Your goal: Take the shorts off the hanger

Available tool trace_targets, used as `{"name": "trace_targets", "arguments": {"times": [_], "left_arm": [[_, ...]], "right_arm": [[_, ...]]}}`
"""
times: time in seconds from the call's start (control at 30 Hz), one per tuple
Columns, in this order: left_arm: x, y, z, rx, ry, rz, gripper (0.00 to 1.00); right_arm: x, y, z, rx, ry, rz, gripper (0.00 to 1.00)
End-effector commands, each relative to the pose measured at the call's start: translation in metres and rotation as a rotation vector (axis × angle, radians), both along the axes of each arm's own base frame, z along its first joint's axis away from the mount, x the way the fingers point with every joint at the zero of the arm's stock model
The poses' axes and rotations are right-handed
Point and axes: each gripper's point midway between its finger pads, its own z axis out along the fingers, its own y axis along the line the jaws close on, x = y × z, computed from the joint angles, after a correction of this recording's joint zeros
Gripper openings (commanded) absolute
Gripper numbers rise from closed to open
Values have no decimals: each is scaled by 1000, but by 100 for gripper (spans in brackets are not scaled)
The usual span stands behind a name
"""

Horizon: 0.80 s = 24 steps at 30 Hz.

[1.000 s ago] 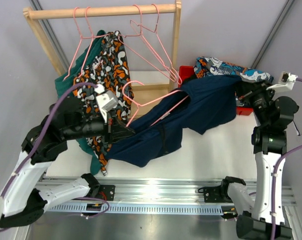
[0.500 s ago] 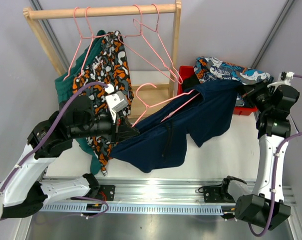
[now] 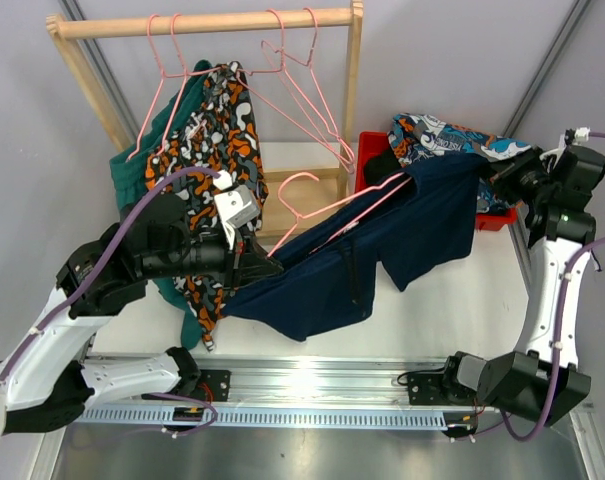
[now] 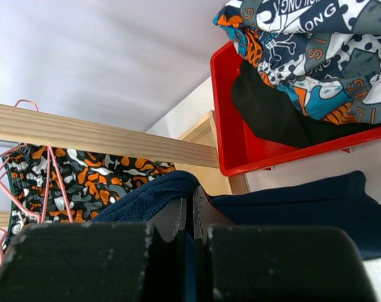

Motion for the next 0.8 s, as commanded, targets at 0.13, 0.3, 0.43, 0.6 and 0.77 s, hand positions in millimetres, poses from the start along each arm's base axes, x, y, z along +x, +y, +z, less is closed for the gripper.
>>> {"name": "trace_targets", "arguments": {"times": [0.13,0.3,0.43,0.6,0.77], "left_arm": [[-44,29,39,-104,-54,-96,0],[-42,30,40,-100,-62,-87,0],[-36,27,42,-89,-67,-71,0],[1,25,50,-38,-115,85,0],[60,45,34,128,-158,395,0]], "right_arm": [[28,-106,2,-161,-10,-379,0],[29,-108,-11,-143,14,-374,0],[21,-93,-19,-123,0,-326,0],[-1,17,19,-145,-245,39,0],[-46,86,54,-251,-410,187,0]]}}
